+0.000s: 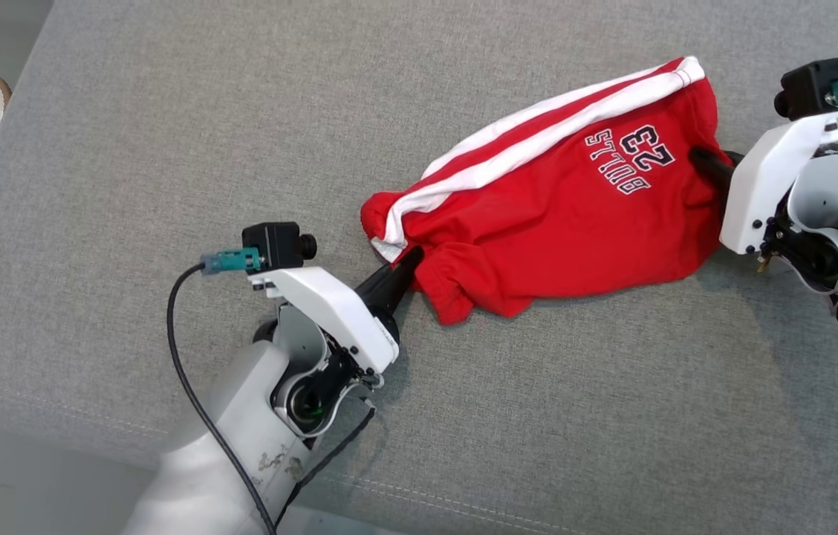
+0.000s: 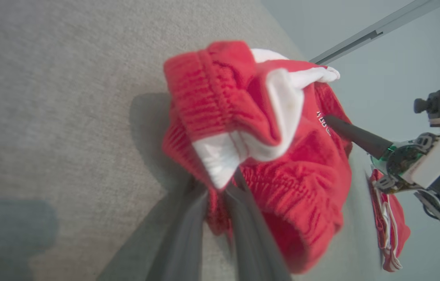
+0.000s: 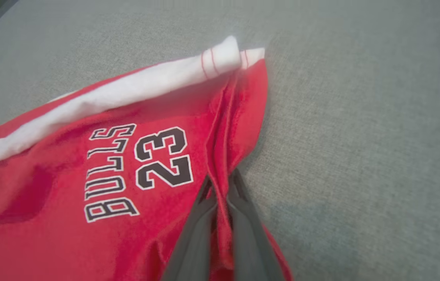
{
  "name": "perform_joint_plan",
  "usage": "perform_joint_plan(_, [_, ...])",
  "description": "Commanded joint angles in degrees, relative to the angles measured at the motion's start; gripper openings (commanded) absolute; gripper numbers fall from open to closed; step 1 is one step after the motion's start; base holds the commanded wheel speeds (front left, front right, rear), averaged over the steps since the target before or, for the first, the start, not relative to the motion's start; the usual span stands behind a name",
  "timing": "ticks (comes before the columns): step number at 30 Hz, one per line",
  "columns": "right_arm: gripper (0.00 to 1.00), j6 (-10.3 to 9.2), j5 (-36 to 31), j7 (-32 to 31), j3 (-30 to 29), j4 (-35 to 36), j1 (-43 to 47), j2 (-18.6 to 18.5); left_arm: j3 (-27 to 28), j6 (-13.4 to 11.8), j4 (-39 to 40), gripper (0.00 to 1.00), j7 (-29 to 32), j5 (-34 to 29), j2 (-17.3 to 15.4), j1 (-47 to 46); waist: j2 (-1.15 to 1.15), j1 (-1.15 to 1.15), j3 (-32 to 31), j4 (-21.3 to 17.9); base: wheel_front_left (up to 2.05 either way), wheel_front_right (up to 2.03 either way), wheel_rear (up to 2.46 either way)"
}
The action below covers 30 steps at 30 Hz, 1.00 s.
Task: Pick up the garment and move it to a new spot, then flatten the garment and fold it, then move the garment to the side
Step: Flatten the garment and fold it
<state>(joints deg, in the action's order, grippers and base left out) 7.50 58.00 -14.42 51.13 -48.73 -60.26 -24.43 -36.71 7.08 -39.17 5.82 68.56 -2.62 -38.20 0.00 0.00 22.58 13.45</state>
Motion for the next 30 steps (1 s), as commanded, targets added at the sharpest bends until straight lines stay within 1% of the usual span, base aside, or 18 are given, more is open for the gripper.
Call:
perform_joint_plan(1, [0.0, -0.01, 2.1, 1.3, 0.1, 2.0, 3.0, -0.9, 1.4, 0.4, 2.2, 0.0, -0.9, 1.3, -1.8, 0.7, 0.0, 0.0, -0.7, -0.2, 0.0, 0.0, 0.0])
perform_joint_plan(3, [0.0, -0.01, 4.6, 2.4, -0.3, 4.2, 4.8, -1.7, 1.3, 0.4, 4.2, 0.0, -1.0, 2.5, -3.3, 1.9, 0.0, 0.0, -1.4, -0.5, 0.0, 0.0, 0.0])
perform_joint_plan(9, [0.0, -0.01, 10.5, 7.0, -2.2, 12.1, 12.2, -5.3, 1.0, 0.4, 12.1, 0.0, -0.5, 5.5, -9.3, 6.9, 0.0, 0.0, -3.4, -2.2, 0.0, 0.0, 0.0])
perform_joint_plan(10, [0.0, -0.01, 10.5, 7.0, -2.2, 12.1, 12.2, -5.3, 1.0, 0.4, 12.1, 0.0, -0.5, 5.5, -9.3, 6.9, 0.0, 0.0, -3.4, -2.2, 0.0, 0.0, 0.0])
perform_joint_plan(13, [0.0, -0.01, 13.1, 9.9, -4.2, 17.2, 17.3, -7.2, 1.3, 0.4, 17.3, 0.0, 0.4, 7.6, -12.5, 9.6, 0.0, 0.0, -4.6, -3.4, 0.0, 0.0, 0.0])
perform_joint_plan(19, [0.0, -0.01, 14.5, 15.8, -7.9, 27.6, 28.9, -10.1, 2.6, 0.4, 27.2, 0.0, 2.4, 10.6, -19.7, 15.3, 0.0, 0.0, -7.5, -6.8, 0.0, 0.0, 0.0])
perform_joint_plan(22, [0.0, -0.01, 14.5, 18.4, -10.0, 32.1, 35.1, -10.0, 3.2, -0.2, 31.4, 0.0, 3.7, 11.7, -23.0, 18.4, 0.0, 0.0, -8.8, -8.6, 0.0, 0.0, 0.0])
perform_joint_plan(26, [0.0, -0.01, 13.2, 21.7, -13.2, 36.2, 43.2, -8.6, 3.8, -2.9, 36.7, 0.0, 4.7, 12.1, -26.7, 21.7, 0.0, 0.0, -9.9, -10.7, 0.0, 0.0, 0.0])
perform_joint_plan(28, [0.0, -0.01, 11.9, 22.9, -14.4, 37.5, 46.7, -6.7, 4.0, -4.4, 38.1, 0.0, 5.0, 11.9, -27.9, 22.7, 0.0, 0.0, -10.0, -11.5, 0.0, 0.0, 0.0])
perform_joint_plan(30, [0.0, -0.01, 10.0, 23.9, -15.4, 37.8, 49.3, -4.3, 4.0, -5.5, 38.2, 0.0, 5.1, 11.9, -28.1, 23.1, 0.0, 0.0, -10.1, -12.4, 0.0, 0.0, 0.0])
